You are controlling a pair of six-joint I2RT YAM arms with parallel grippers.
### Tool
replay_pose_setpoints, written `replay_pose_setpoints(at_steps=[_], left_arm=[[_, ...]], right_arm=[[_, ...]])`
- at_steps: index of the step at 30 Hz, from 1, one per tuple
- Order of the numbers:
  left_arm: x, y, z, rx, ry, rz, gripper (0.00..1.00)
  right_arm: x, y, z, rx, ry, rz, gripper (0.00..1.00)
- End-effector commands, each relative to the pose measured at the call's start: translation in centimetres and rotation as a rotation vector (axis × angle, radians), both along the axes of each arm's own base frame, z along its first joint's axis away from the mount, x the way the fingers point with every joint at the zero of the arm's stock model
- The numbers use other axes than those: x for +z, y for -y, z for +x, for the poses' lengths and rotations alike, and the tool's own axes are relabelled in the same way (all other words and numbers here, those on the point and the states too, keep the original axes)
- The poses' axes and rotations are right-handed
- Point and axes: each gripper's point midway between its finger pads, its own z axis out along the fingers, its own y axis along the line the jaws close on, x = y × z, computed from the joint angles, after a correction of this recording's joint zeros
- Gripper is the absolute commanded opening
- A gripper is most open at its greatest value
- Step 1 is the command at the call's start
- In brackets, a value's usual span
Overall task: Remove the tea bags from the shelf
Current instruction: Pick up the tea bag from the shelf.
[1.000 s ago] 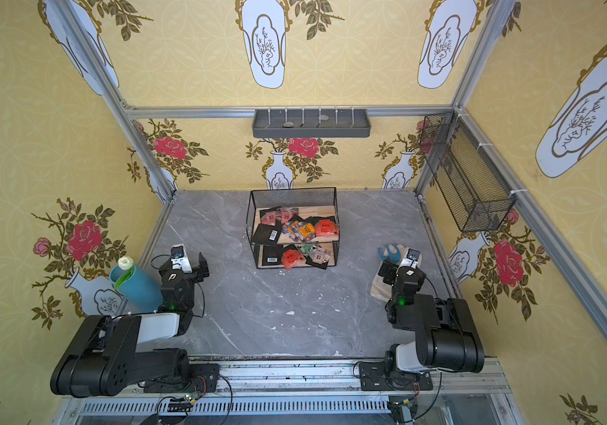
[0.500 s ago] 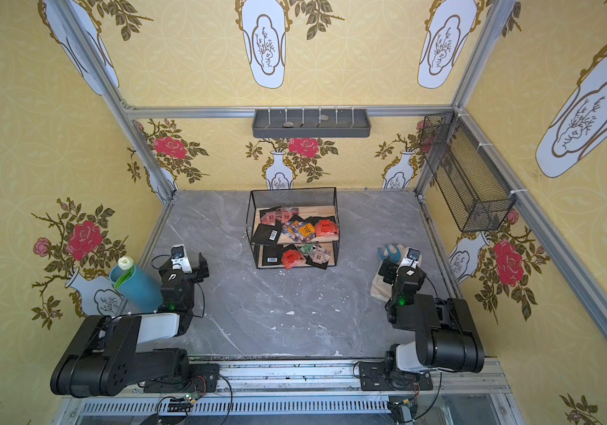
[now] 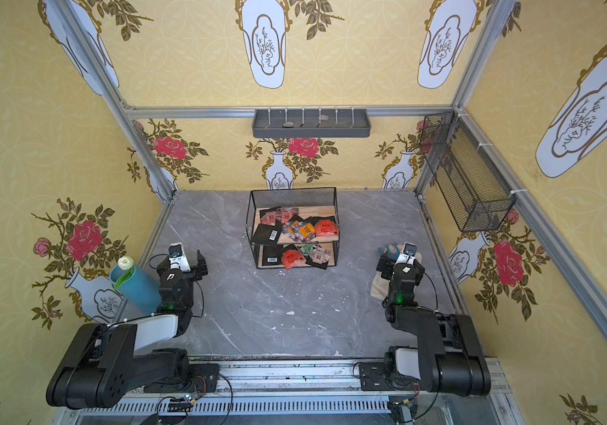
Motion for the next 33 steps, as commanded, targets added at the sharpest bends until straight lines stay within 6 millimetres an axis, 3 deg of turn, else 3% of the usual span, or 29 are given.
replay_pose_setpoints(at_steps=[1, 7, 10, 13, 15, 18, 21, 23, 29, 33], left_arm=[[1.1, -0.3, 0.5, 0.031, -0.060, 0.019, 1.00], [4.0, -0.9, 0.7, 0.087, -0.063, -0.066, 1.00], [6.4, 1.3, 1.5, -0.033, -0.033, -0.138, 1.00], [8.5, 1.5, 1.5, -0.013, 0.019, -0.302, 1.00], [8.1, 1.3, 1.0, 0.051, -0.031, -0.454, 1.00], [9.8, 4.5, 1.7, -0.117, -0.096, -0.535, 1.00], [10.5, 6.6, 1.9, -0.227, -0.116, -0.665, 1.00], [11.2, 8.0, 1.7, -0.314, -0.121, -0.684, 1.00], [13.7, 12.3, -0.8, -0.544, -0.200, -0.733, 0.99], [14.2, 14.7, -2.9, -0.617, -0.298, -0.718, 0.96]], right_arm=[[1.5, 0.0, 0.4, -0.006, -0.025, -0.003, 0.97], [4.9, -2.6, 2.8, 0.133, -0.010, 0.123, 0.97], [7.0, -3.1, 3.7, 0.176, 0.011, 0.225, 0.97], [8.6, -2.0, 4.6, 0.142, 0.003, 0.403, 0.98], [8.6, -1.0, 4.9, 0.105, -0.046, 0.544, 0.97], [8.2, -0.3, 4.8, 0.055, -0.143, 0.756, 0.98], [9.5, -1.5, 5.2, 0.229, -0.103, 0.893, 0.98], [10.0, -1.5, 5.3, 0.250, -0.103, 0.923, 0.97], [10.6, -4.0, 5.5, 0.372, -0.258, 0.970, 0.97], [10.0, -4.8, 5.3, 0.382, -0.305, 0.973, 1.00]])
